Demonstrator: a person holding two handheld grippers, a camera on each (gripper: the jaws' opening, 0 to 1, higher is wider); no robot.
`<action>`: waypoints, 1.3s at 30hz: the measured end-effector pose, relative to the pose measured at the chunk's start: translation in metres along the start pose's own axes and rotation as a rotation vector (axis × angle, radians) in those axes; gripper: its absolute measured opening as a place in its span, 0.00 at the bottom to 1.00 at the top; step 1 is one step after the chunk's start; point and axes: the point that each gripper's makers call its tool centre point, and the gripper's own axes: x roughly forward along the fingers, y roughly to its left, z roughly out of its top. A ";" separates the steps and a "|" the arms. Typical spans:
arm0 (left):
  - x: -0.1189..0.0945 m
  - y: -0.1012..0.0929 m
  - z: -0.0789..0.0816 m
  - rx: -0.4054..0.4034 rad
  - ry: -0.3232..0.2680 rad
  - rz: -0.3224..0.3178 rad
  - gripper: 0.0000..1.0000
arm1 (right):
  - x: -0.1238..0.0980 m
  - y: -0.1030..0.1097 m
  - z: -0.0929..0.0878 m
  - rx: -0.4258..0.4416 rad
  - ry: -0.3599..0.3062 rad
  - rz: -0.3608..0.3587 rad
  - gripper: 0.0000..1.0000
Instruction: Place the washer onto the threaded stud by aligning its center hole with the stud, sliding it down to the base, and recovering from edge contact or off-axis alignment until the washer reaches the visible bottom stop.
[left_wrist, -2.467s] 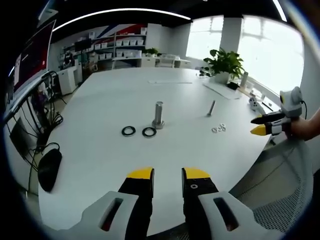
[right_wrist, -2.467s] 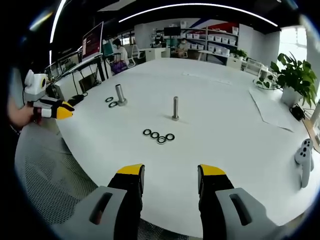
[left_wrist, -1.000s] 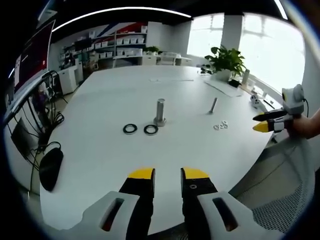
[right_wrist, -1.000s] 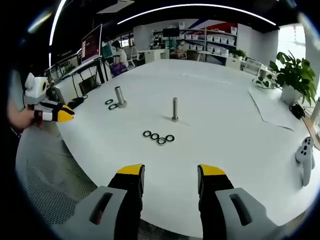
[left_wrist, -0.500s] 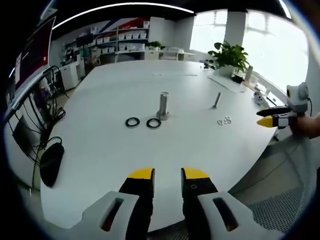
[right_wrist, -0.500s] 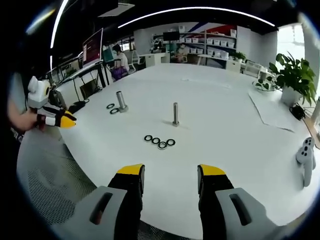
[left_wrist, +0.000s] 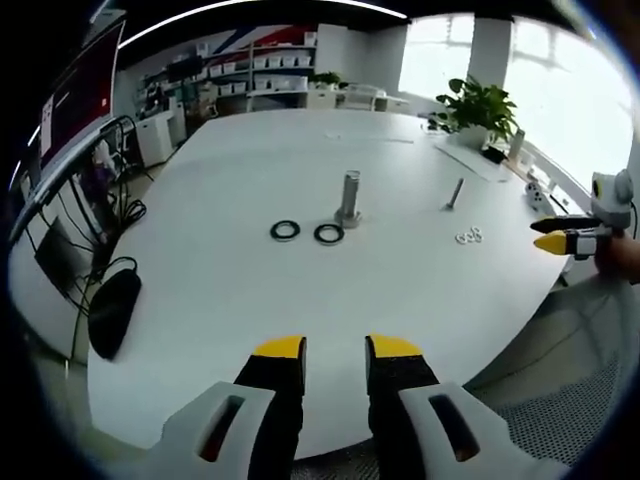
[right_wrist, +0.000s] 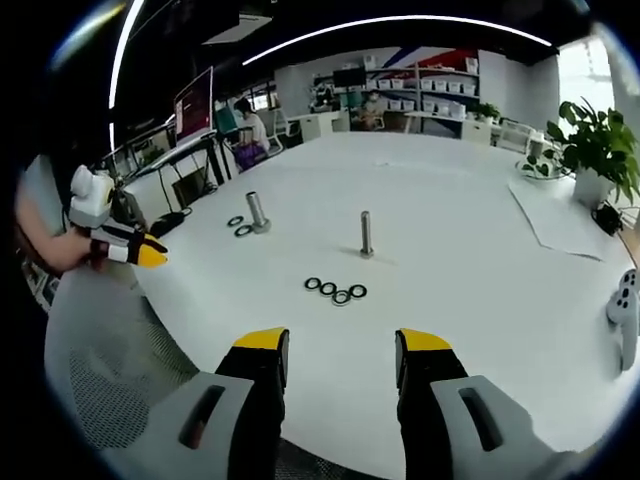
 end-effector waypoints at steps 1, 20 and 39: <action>0.000 0.001 0.000 -0.001 0.000 0.005 0.21 | 0.000 0.000 0.000 0.004 -0.004 0.002 0.46; 0.001 0.005 -0.008 -0.008 0.047 0.026 0.21 | 0.002 0.007 0.003 0.031 -0.013 0.044 0.46; 0.004 -0.006 -0.011 -0.021 0.063 -0.050 0.21 | 0.001 0.005 0.001 0.036 -0.003 0.033 0.46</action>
